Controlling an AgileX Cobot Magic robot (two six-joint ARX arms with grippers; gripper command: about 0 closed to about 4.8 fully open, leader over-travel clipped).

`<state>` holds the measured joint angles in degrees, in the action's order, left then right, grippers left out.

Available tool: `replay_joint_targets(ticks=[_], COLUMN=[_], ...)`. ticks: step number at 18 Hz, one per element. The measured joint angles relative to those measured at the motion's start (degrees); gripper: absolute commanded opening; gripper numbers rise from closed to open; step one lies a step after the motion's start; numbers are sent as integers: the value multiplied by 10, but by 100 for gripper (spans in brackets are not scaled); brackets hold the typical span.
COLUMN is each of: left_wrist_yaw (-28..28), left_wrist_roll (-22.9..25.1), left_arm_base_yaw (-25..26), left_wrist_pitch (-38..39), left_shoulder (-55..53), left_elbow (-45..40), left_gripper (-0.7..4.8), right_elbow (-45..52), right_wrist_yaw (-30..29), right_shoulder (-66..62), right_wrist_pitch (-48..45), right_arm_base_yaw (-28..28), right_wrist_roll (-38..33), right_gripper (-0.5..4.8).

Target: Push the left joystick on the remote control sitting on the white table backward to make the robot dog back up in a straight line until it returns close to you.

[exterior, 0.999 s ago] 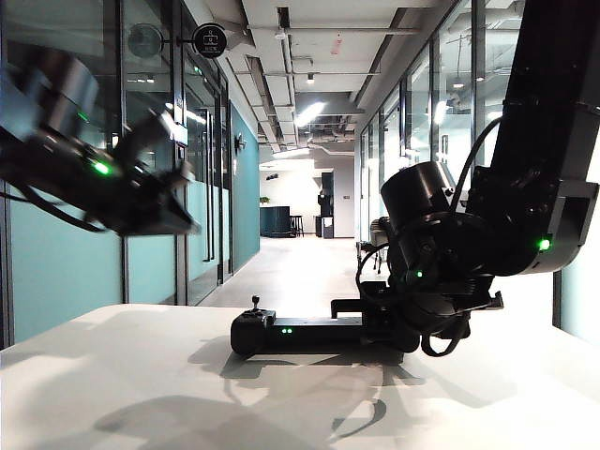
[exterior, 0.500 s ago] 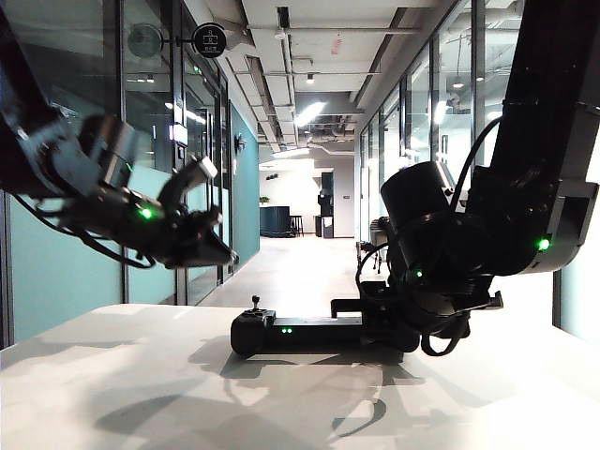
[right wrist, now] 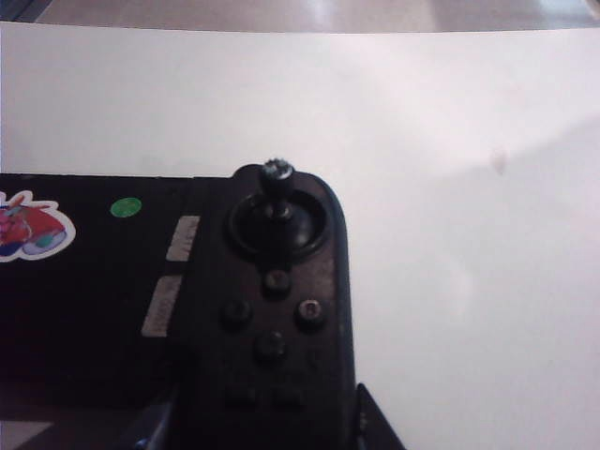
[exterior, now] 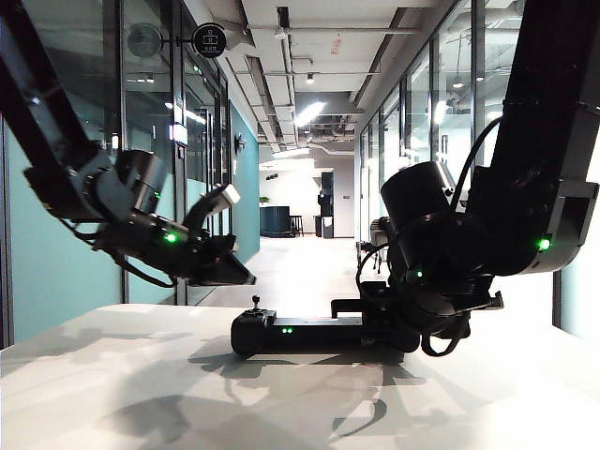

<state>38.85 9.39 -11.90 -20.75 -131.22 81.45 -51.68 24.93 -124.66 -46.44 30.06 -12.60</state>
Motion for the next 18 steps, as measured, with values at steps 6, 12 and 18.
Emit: replay_joint_targets(ticks=[6, 12, 18], left_wrist_yaw=[23, 71, 102], left_wrist_roll=[89, 116, 123], left_arm_base_yaw=[0, 9, 11], left_wrist_pitch=[97, 105, 103], left_shoulder=[-36, -59, -85], left_elbow=[82, 98, 120], left_gripper=[-6, -7, -7], right_elbow=[0, 0, 0], right_wrist_yaw=[0, 0, 1], right_shoulder=[0, 0, 0], right_wrist_pitch=[0, 0, 0], right_arm_base_yaw=[0, 0, 0], right_wrist_roll=[0, 0, 0], right_gripper=[166, 166, 166])
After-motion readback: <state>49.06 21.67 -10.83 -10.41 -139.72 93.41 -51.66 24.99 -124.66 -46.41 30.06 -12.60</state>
